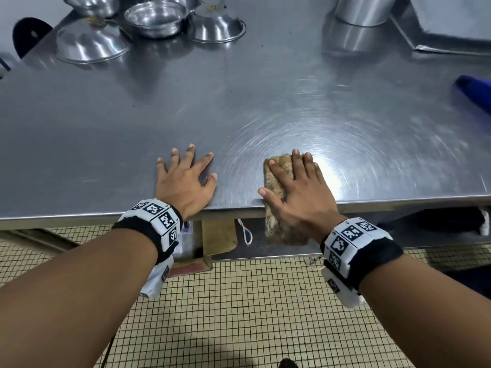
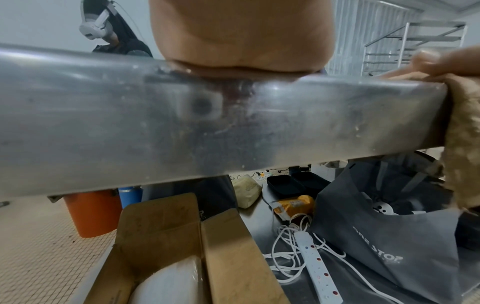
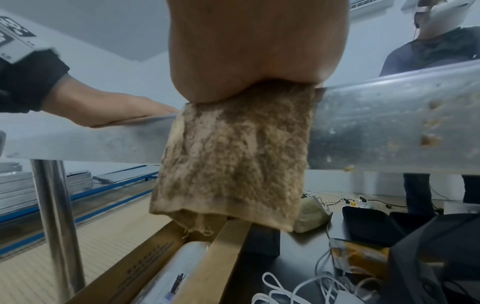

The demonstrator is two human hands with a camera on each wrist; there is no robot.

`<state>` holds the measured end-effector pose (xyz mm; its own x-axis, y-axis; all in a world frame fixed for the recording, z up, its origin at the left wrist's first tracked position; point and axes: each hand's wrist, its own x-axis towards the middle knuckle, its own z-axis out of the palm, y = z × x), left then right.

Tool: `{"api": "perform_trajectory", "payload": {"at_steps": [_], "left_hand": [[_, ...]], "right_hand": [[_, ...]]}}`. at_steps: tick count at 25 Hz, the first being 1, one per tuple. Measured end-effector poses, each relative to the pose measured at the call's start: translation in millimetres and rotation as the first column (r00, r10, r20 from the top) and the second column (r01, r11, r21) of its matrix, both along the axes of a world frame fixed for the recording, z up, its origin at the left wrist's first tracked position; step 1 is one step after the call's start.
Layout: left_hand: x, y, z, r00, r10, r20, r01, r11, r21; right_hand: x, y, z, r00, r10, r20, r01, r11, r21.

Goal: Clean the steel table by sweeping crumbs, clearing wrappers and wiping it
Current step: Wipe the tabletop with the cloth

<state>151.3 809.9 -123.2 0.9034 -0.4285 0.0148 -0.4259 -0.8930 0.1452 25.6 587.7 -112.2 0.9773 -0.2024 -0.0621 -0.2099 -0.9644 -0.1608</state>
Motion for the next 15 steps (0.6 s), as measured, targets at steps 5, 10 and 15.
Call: {"api": "perform_trajectory", "payload": {"at_steps": [5,10,15], "left_hand": [[-2.1,-2.5,-0.1,1.000,0.017,0.007,-0.017,1.000,0.020],[-1.5,-3.2,-0.4,0.999,0.027,0.017,-0.028,0.999,0.034],[-7.0,-4.8,3.3,1.000,0.023,0.020,-0.024,0.999,0.024]], "right_hand": [[18.2,17.8,2.2,0.999,-0.050,-0.001,0.050,0.996,0.068],[21.6,50.4,-1.6,0.997,0.082,0.004,-0.082,0.995,0.063],[-4.9,47.7,-10.2,0.980,0.192,0.054,-0.193,0.981,0.002]]}}
